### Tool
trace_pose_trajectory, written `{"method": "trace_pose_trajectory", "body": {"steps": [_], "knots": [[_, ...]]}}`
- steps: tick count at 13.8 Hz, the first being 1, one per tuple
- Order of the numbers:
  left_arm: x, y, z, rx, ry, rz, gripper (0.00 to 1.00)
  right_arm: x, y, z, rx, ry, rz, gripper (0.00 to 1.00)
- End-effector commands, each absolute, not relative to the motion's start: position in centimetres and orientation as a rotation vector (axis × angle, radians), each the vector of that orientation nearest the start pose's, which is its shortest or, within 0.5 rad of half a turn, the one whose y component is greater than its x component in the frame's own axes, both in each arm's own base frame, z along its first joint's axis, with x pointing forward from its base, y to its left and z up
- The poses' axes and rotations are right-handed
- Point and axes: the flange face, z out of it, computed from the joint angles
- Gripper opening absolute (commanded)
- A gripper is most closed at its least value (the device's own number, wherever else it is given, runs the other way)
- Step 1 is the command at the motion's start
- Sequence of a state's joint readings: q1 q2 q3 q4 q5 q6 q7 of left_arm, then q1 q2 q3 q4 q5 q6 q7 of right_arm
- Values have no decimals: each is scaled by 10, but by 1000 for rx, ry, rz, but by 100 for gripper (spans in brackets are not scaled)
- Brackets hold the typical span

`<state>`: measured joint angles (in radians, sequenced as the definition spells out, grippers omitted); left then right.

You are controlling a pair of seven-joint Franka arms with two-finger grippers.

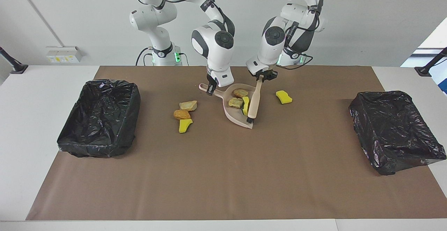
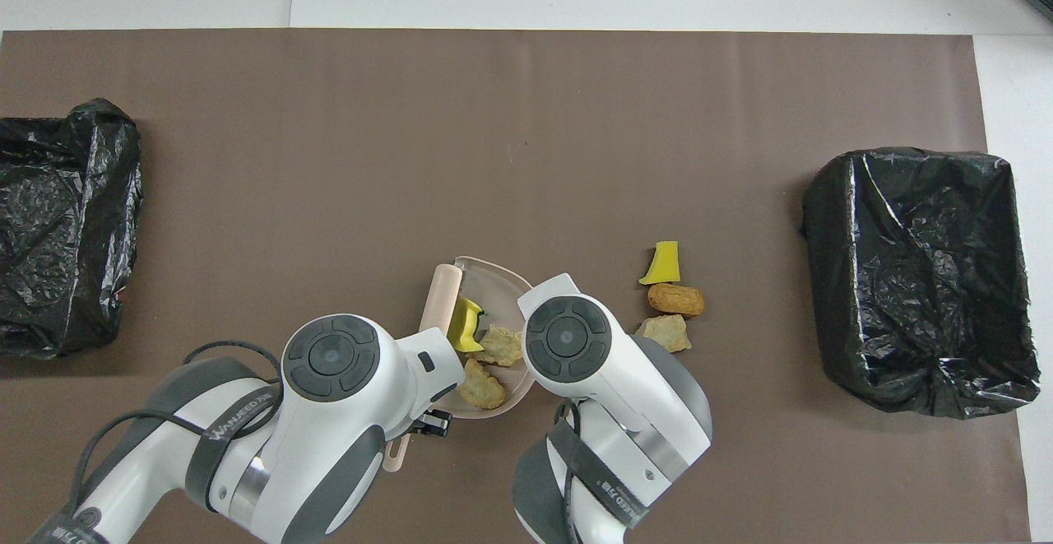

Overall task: Sweep and dump trash in bin
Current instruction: 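Sweep the sponge and rock pieces into the dustpan with the left gripper, then sweep the remaining pieces into the dustpan with the left gripper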

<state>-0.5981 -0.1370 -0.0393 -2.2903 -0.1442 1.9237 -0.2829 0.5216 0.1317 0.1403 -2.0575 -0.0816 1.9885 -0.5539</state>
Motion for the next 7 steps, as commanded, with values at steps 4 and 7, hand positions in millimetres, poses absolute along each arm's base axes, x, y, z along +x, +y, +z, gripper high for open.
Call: {"method": "trace_pose_trajectory", "body": {"steps": [4, 7], "knots": [[330, -255, 425, -2995, -66, 559, 0, 437, 333, 358, -2541, -1916, 327, 0], [316, -236, 419, -2929, -248, 599, 0, 439, 332, 358, -2503, -1976, 314, 0]]}}
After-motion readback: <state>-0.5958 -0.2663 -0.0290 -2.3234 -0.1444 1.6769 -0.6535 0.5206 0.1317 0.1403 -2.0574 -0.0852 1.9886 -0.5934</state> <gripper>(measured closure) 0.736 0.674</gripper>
